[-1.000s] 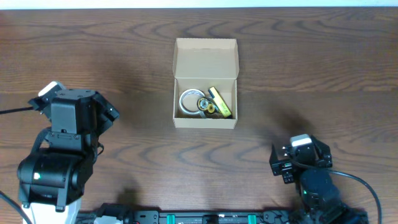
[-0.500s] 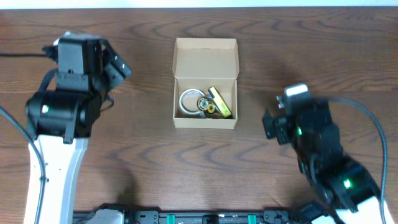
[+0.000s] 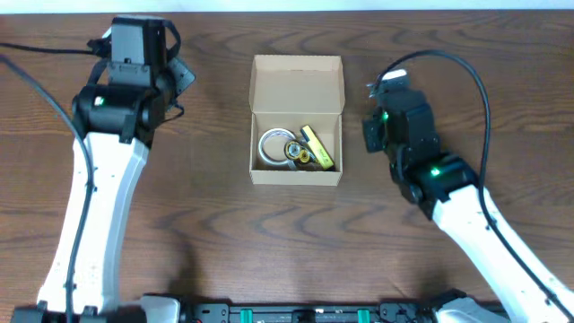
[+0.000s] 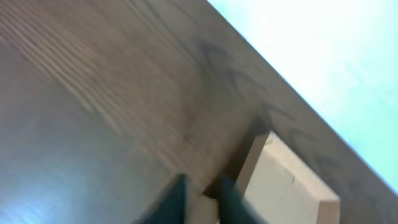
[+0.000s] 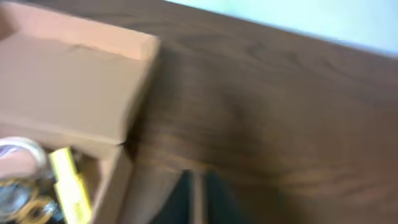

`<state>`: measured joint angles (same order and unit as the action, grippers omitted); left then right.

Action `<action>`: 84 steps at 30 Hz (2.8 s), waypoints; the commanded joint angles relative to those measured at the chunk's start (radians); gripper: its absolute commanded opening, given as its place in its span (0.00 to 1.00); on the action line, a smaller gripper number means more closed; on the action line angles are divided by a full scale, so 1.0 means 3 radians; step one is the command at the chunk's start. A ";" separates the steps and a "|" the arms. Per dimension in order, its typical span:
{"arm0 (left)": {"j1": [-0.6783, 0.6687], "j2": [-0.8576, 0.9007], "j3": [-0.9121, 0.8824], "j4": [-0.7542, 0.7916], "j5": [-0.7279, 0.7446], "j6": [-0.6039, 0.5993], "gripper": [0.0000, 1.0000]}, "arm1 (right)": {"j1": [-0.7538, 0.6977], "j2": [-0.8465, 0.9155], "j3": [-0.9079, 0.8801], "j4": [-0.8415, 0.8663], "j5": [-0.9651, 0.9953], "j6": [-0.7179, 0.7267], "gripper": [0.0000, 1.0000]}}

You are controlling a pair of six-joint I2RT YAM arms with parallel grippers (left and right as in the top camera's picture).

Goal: Pack container
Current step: 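Raise both grippers to the box lid flaps on either side, then fold the lid over the box with both grippers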

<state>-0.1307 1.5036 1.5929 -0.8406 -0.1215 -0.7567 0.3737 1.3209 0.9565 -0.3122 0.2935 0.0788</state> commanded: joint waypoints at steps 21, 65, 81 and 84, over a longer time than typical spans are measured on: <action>0.0525 0.1933 0.0042 0.1233 0.2059 -0.0102 0.06 | -0.1462 0.1362 0.0046 0.0801 -0.2233 0.1029 0.01; 0.0131 0.2293 0.0043 0.1573 0.3017 0.0099 0.06 | -0.0823 0.2574 0.0439 0.2881 -0.3363 0.1977 0.01; 0.0126 0.2223 0.0631 0.0532 0.2827 0.0805 0.06 | -0.0823 0.2383 0.0537 0.2899 -0.3552 0.1901 0.01; 0.0122 0.2224 0.0635 0.0518 0.2889 0.0818 0.06 | -0.0823 0.2313 0.0537 0.2898 -0.3564 0.1895 0.01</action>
<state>-0.0937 2.1777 1.7641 -0.6773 0.7300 -0.5480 0.1192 2.0716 1.0985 0.5541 -0.7490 0.6689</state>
